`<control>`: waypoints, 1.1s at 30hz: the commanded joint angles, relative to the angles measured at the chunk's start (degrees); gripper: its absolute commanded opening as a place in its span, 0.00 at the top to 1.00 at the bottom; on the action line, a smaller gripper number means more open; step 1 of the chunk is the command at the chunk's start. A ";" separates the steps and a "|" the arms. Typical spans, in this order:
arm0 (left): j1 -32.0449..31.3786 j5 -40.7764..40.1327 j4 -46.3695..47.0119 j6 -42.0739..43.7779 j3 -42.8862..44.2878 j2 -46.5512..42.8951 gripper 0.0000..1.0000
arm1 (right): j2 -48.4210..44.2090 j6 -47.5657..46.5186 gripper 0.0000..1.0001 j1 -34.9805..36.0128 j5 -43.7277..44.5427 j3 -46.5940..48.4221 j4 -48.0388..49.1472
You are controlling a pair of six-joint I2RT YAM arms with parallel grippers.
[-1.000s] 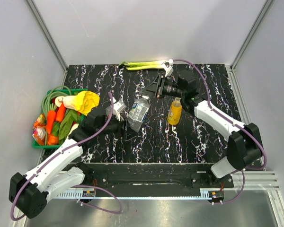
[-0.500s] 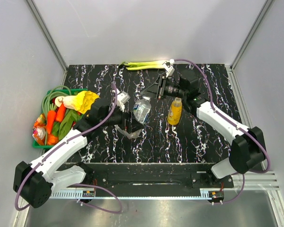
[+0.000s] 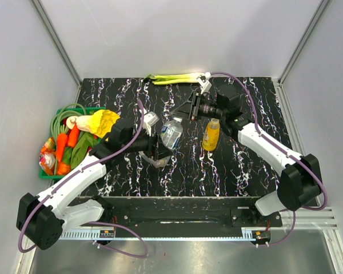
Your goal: Unscrew the bottle caps
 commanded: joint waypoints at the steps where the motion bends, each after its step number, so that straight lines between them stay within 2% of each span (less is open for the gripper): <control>1: -0.07 -4.94 -3.30 2.43 3.03 -2.76 0.50 | -1.70 -0.35 0.51 0.36 -0.37 2.95 2.11; 4: -0.25 -8.37 -6.03 3.84 4.53 -3.47 0.52 | -0.82 -0.79 0.29 0.36 -1.87 4.45 0.97; 8: -1.48 -13.55 -9.28 5.07 6.37 -4.00 0.55 | -1.08 -1.49 0.11 0.71 -1.08 4.54 0.71; 11: -2.44 -17.25 -11.83 5.60 7.60 -4.08 0.57 | -1.08 -1.93 0.01 0.98 0.32 5.33 -0.26; 27: -11.32 -38.61 -21.33 6.22 15.16 -1.54 0.63 | 2.96 0.79 0.01 3.62 6.83 8.41 -3.52; 33: -12.90 -41.16 -21.95 6.04 15.61 -1.10 0.63 | 2.61 3.95 0.13 3.62 5.78 6.47 0.70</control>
